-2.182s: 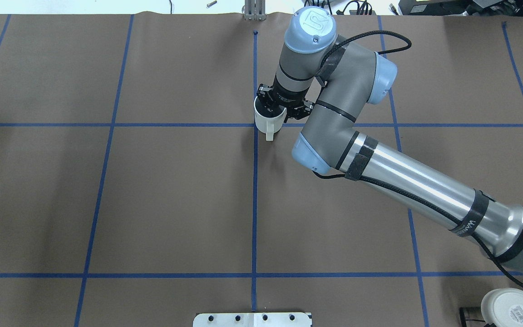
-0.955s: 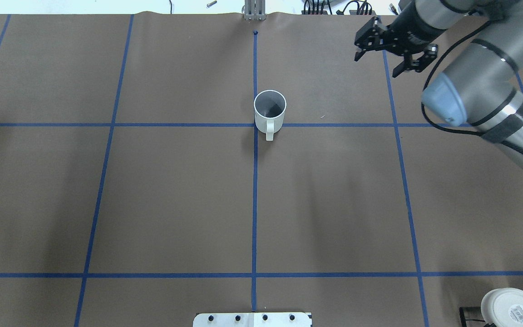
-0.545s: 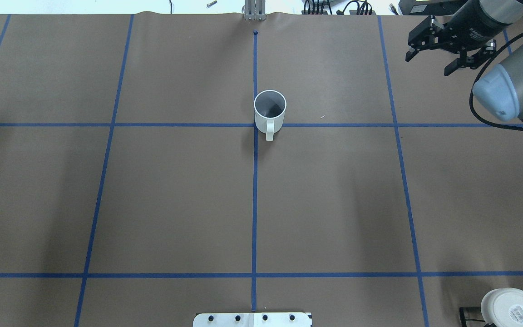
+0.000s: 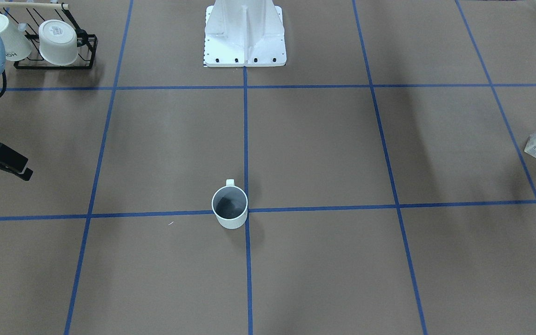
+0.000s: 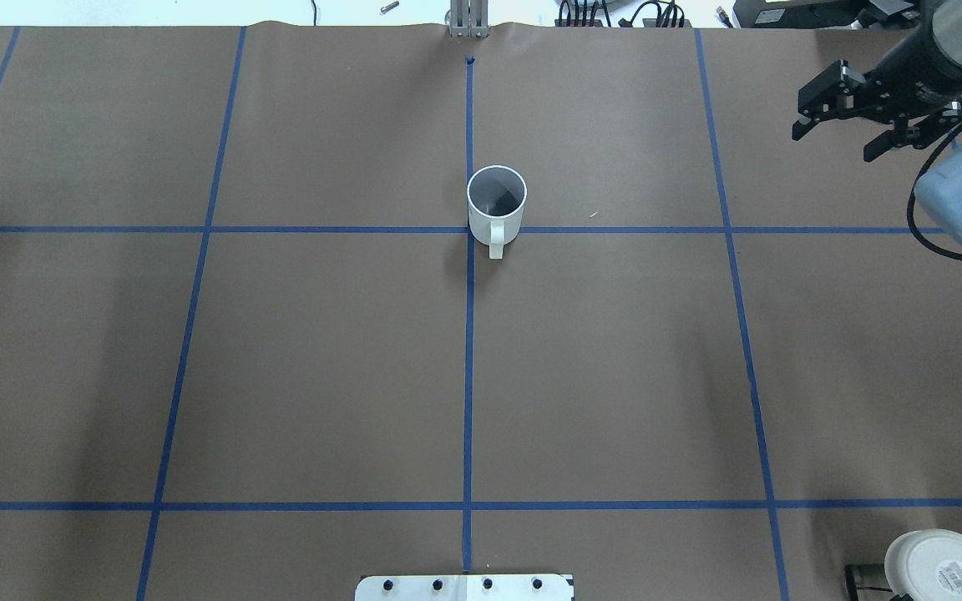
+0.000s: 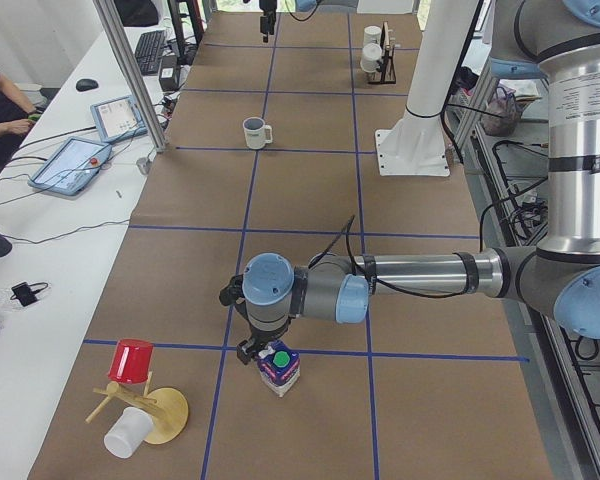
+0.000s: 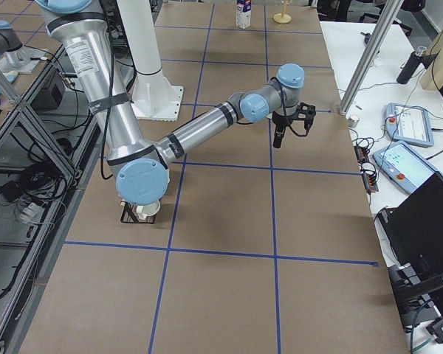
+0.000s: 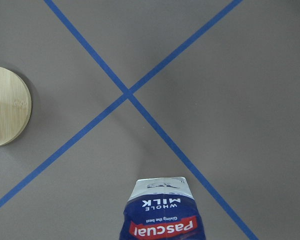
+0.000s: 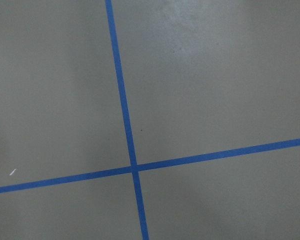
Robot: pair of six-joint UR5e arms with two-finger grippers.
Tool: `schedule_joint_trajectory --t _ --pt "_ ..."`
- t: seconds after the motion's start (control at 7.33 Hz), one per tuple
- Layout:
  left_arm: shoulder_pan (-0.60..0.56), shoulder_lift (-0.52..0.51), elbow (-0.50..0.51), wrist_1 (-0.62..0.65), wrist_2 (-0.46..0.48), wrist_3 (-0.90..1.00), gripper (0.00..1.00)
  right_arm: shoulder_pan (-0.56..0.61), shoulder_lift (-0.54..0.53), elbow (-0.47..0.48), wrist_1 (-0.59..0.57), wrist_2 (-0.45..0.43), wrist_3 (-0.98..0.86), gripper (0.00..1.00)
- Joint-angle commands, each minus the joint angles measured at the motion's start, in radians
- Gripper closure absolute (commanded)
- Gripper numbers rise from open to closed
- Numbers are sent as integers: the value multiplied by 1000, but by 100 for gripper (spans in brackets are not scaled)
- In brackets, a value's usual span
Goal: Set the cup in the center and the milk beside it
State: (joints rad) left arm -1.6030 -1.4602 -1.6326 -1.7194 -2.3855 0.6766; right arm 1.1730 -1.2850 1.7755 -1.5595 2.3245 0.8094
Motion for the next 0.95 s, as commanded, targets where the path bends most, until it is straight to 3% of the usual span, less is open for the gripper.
schedule_joint_trajectory --t 0.0,0.82 --pt "2 0 13 0 0 3 2 -1 -30 1 1 -7 -29 0" --pt "2 -5 56 -20 37 1 2 -6 -40 1 -5 -13 -30 0"
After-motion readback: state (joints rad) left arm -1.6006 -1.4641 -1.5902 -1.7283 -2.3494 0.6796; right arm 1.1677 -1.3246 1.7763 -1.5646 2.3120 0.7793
